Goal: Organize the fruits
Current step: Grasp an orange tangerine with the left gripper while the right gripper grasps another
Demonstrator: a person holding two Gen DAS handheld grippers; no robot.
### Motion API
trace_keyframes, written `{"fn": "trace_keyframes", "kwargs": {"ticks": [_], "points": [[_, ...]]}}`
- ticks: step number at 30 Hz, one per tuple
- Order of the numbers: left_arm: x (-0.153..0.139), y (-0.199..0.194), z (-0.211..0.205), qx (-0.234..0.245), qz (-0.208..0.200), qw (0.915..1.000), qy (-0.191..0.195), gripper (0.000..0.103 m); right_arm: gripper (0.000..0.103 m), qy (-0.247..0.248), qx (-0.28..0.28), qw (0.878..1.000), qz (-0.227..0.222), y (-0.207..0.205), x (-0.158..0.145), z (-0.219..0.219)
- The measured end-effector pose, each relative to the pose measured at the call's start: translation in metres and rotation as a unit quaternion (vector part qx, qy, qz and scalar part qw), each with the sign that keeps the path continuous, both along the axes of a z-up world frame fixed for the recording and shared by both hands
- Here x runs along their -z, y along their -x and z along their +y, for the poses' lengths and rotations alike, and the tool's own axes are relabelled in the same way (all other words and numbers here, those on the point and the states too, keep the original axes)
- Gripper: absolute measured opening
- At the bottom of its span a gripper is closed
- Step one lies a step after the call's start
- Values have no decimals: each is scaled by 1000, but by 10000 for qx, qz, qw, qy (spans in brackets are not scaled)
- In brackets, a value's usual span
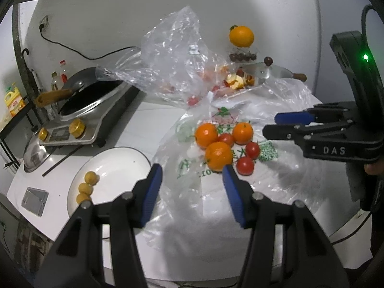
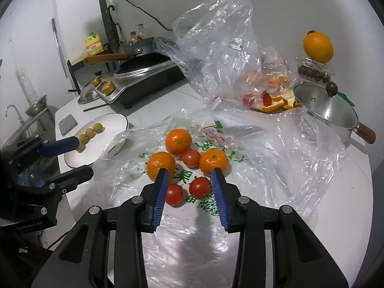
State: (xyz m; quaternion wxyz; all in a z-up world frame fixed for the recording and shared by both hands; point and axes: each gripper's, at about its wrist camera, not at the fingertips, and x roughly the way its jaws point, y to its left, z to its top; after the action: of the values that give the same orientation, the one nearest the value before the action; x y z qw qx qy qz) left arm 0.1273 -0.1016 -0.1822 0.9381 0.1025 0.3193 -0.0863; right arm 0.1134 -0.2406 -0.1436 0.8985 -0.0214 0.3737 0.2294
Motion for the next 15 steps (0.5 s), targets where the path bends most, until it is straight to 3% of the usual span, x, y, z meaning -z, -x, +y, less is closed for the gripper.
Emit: {"fn": "trace_keyframes", "kwargs": {"ticks": [15], "points": [[14, -25, -21, 115, 205, 9997, -80, 54, 40, -75, -1, 9998, 161, -22, 15, -13]]}}
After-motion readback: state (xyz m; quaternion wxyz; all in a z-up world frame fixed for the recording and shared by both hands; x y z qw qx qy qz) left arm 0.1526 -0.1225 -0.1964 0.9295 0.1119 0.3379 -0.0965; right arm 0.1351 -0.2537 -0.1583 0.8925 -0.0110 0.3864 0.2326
